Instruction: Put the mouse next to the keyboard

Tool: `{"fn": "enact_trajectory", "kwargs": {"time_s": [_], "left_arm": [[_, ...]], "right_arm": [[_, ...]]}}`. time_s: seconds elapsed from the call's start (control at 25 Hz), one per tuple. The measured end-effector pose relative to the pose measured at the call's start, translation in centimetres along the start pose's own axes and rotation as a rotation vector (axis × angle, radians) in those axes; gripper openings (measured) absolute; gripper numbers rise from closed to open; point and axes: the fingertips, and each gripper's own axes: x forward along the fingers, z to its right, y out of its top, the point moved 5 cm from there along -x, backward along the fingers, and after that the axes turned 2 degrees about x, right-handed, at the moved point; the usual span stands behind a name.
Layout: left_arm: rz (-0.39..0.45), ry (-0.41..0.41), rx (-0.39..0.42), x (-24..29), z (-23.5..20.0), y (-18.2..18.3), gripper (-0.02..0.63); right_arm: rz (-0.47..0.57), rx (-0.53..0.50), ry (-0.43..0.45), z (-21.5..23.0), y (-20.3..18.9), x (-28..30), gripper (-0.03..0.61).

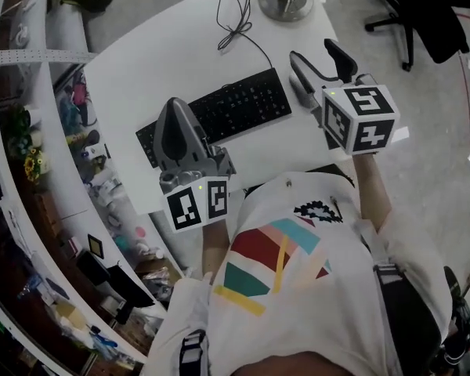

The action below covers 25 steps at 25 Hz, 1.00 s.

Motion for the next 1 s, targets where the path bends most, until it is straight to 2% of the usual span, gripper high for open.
{"fn": "enact_trajectory", "kwargs": {"time_s": [0.16, 0.28, 0.36, 0.52, 0.6, 1.0], "left_arm": [[0.049, 0.003, 0.002, 0.2, -0.7, 3.0, 0.044], [0.063, -0.01, -0.022, 0.4, -0.4, 4.9, 0.044], [0.075, -0.028, -0.024, 0.4, 0.0, 5.8, 0.044], [0.087, -0.056, -0.016, 0.5, 0.7, 6.7, 0.044], [0.079, -0.059, -0.021, 0.4, 0.7, 6.8, 0.044], [0.074, -0.027, -0.02, -0.4, 0.0, 6.9, 0.044]], "right_arm": [[0.208, -0.016, 0.101, -1.2, 7.9, -4.2, 0.299], [0.236, 0.023, 0.272, -4.4, 9.2, -5.0, 0.299], [0.24, 0.05, 0.34, -6.1, 8.8, -4.7, 0.299], [0.23, 0.042, 0.366, -8.3, 8.0, -4.6, 0.295], [0.218, 0.01, 0.354, -9.2, 7.8, -4.8, 0.238], [0.2, 0.02, 0.453, -11.1, 7.8, -4.3, 0.236]]}}
